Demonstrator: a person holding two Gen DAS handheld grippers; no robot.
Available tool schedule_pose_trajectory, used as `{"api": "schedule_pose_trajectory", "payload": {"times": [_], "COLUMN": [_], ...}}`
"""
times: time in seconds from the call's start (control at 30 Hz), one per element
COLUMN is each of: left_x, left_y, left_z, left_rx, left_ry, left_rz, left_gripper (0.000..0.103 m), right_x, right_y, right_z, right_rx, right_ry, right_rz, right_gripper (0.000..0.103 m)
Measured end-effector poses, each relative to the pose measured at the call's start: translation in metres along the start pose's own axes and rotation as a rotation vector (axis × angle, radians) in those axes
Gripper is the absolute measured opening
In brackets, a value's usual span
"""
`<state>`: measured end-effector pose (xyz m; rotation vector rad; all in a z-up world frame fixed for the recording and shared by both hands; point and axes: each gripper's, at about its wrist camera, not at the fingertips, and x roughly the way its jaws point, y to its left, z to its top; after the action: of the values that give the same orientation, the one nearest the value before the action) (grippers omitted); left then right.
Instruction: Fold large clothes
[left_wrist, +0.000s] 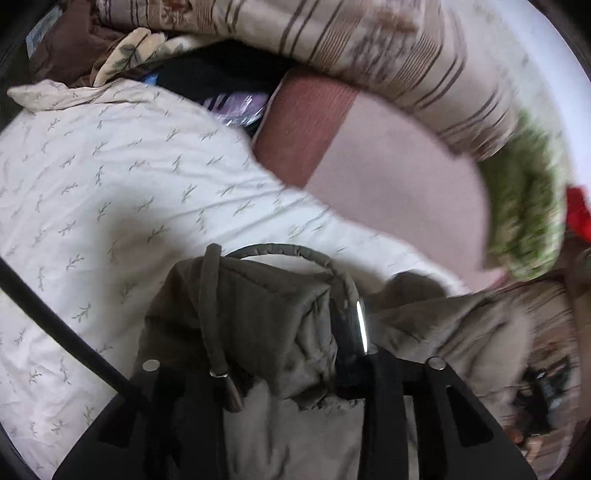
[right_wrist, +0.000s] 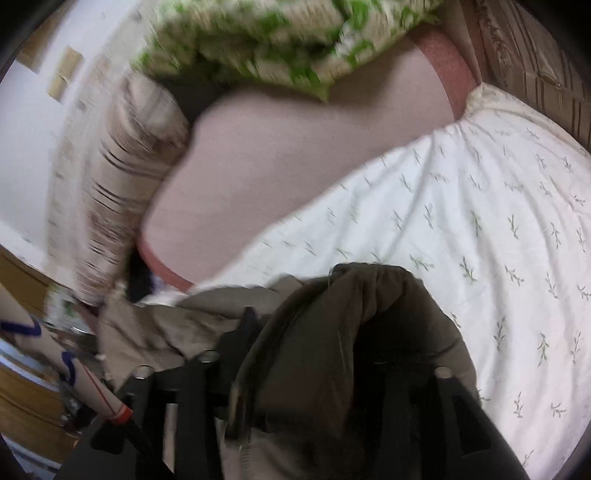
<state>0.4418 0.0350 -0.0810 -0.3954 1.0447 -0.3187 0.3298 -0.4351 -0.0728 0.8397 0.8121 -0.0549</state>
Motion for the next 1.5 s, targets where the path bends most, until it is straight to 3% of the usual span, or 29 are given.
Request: {"api": "schedule_pose_trajectory", "payload": {"times": [0.07, 0.13, 0.2, 0.33, 0.43, 0.63, 0.73, 0.87, 1.1, 1.33, 1.4, 1.5], "left_x": [-0.02, -0.042, -0.064, -0.091, -0.107, -0.116, -0.108, -0.096, -0.08, -0.073, -0.077, -0.072], "left_y": [0.0, -0.006, -0.015, -0.032, -0.047, -0.046, -0.04, -0.029, -0.008, -0.005, -0.012, -0.021], "left_z": [0.004, 0.006, 0.006, -0.005, -0.033, -0.106, -0.139, -0.167, -0.169, -0.16, -0.161, -0.162], "left_rx": [-0.041, -0.042, -0.02, 0.019, 0.09, 0.172, 0.205, 0.232, 0.233, 0.228, 0.234, 0.254], "left_ry": [-0.026, -0.083, -0.136, -0.168, -0.195, -0.207, -0.19, -0.213, -0.243, -0.234, -0.249, -0.25], "left_rz": [-0.065, -0.065, -0.057, -0.012, 0.058, 0.094, 0.112, 0.163, 0.177, 0.242, 0.254, 0.288], "left_gripper": [0.046, 0.054, 0.061, 0.062, 0.063, 0.063, 0.063, 0.063, 0.063, 0.063, 0.063, 0.066], "right_x": [-0.022, -0.035, -0.046, -0.053, -0.042, 0.011, 0.053, 0.121, 0.168, 0.174, 0.173, 0.143], "right_y": [0.012, 0.023, 0.035, 0.077, 0.106, 0.163, 0.178, 0.155, 0.107, 0.107, 0.118, 0.136], "right_z": [0.002, 0.002, 0.0, -0.024, -0.05, -0.097, -0.108, -0.098, -0.069, -0.068, -0.066, -0.063], "right_rx": [-0.052, -0.106, -0.152, -0.314, -0.431, -0.593, -0.661, -0.595, -0.468, -0.48, -0.504, -0.507], "right_ry": [-0.077, -0.116, -0.129, -0.127, -0.08, -0.037, -0.058, 0.03, -0.012, -0.018, 0.011, -0.017], "right_rz": [-0.047, -0.099, -0.131, -0.192, -0.199, -0.175, -0.259, -0.362, -0.359, -0.364, -0.409, -0.413], "right_gripper": [0.087, 0.088, 0.088, 0.086, 0.067, 0.064, 0.064, 0.068, 0.074, 0.076, 0.076, 0.077]}}
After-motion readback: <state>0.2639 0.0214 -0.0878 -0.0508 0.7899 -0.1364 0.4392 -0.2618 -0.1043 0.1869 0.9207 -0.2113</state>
